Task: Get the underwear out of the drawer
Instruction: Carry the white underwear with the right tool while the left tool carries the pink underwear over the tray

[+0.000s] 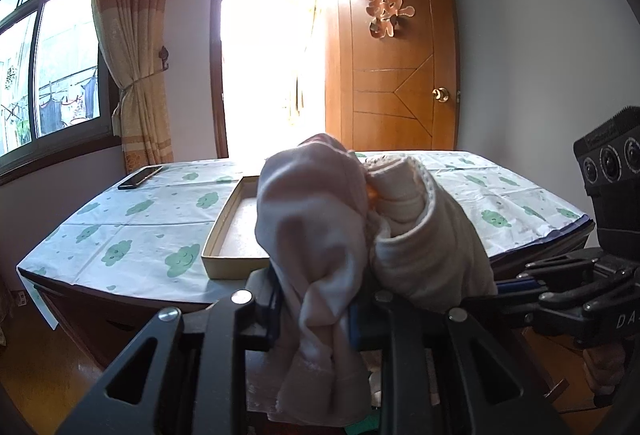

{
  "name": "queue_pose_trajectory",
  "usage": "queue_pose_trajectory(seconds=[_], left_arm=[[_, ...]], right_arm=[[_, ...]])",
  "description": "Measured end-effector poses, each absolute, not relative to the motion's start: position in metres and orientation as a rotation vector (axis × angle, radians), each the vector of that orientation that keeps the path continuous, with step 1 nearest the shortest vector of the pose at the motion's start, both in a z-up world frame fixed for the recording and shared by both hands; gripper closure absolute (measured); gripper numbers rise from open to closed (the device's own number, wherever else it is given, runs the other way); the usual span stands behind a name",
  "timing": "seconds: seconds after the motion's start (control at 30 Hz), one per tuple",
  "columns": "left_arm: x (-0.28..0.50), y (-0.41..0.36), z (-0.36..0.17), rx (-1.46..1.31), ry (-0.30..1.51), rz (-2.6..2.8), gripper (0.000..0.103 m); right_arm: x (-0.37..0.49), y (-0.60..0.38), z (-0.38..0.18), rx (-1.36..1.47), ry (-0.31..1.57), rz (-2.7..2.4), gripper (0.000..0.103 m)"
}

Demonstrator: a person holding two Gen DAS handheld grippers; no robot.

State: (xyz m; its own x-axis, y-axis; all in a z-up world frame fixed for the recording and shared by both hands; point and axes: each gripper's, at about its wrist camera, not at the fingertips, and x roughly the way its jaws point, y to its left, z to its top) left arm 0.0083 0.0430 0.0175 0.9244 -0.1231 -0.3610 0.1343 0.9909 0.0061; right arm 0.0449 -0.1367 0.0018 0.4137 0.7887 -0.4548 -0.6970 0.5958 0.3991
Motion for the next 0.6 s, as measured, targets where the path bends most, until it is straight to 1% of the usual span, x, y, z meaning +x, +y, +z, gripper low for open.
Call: queue_pose_trajectory(seconds=[0.3,0.6], left_arm=[[0.029,0.054,0.039,0.014,0.349,-0.121,0.081],[0.067,0.057,0.057,0.037,0.347,-0.101,0.081]], right_arm=[[0.072,-0.145,0.014,0.312,0.684,0.990,0.088],[0.103,-0.148,0.029,0.371,0.679,0.948,0.088]])
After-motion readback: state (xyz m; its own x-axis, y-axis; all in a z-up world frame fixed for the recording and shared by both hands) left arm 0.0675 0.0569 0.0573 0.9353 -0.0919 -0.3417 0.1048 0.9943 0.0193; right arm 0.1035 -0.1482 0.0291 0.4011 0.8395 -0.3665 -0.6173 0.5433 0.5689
